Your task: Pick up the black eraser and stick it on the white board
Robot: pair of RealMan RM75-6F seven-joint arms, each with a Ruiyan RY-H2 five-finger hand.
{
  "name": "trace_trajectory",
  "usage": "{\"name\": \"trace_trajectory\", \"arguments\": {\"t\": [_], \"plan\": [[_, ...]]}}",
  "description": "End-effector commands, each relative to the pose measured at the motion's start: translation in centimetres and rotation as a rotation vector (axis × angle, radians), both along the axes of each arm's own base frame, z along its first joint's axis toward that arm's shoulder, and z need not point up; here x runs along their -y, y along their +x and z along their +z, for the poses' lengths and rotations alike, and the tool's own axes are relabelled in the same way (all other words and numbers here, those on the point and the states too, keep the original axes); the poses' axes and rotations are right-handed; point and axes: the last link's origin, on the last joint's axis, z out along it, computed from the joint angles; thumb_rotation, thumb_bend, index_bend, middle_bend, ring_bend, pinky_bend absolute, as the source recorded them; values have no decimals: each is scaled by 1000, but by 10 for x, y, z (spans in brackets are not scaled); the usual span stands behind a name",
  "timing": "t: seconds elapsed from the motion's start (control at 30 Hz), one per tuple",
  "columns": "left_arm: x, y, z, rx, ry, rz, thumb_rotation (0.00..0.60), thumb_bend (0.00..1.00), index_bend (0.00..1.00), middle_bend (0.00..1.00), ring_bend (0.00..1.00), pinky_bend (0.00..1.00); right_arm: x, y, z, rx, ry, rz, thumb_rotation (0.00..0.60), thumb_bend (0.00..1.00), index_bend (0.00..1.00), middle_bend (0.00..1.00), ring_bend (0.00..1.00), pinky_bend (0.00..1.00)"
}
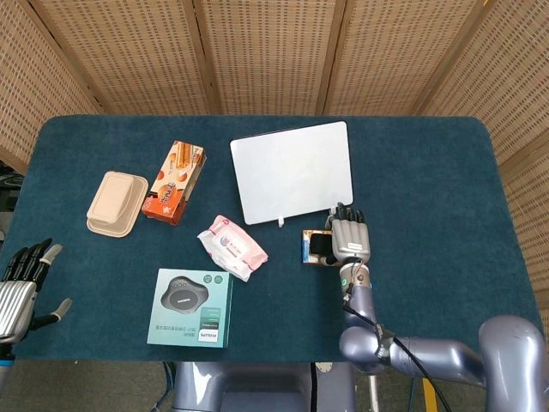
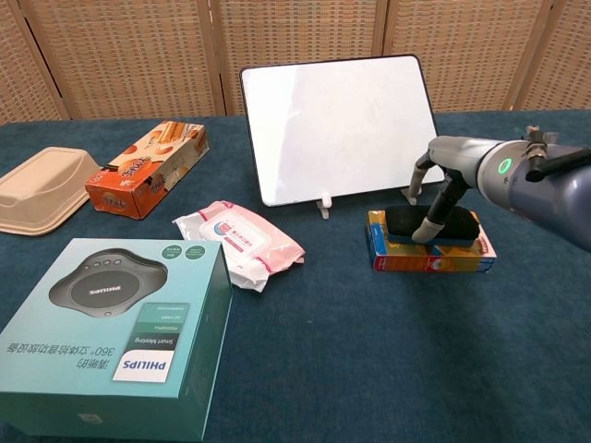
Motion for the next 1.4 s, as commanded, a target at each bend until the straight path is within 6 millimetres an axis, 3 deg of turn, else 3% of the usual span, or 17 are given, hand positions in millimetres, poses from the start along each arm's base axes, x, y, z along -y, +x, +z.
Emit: {"name": "trace_trajectory", "arguments": {"t": [0.03, 1.0, 1.4], "plan": [[0, 0, 0, -1, 0, 0, 600, 291, 0, 0, 0, 0, 1, -2, 0, 2, -1, -3, 600, 182, 323, 0, 0, 0], [1, 2, 0, 1, 1, -6, 600, 291, 0, 0, 0, 0, 4, -17, -3, 4, 13, -31, 600, 199, 349, 0, 0, 0], [1, 3, -1, 8, -6, -9, 600, 291, 0, 0, 0, 0, 5, -19, -2, 9, 7, -26, 600, 232, 423, 0, 0, 0]]}}
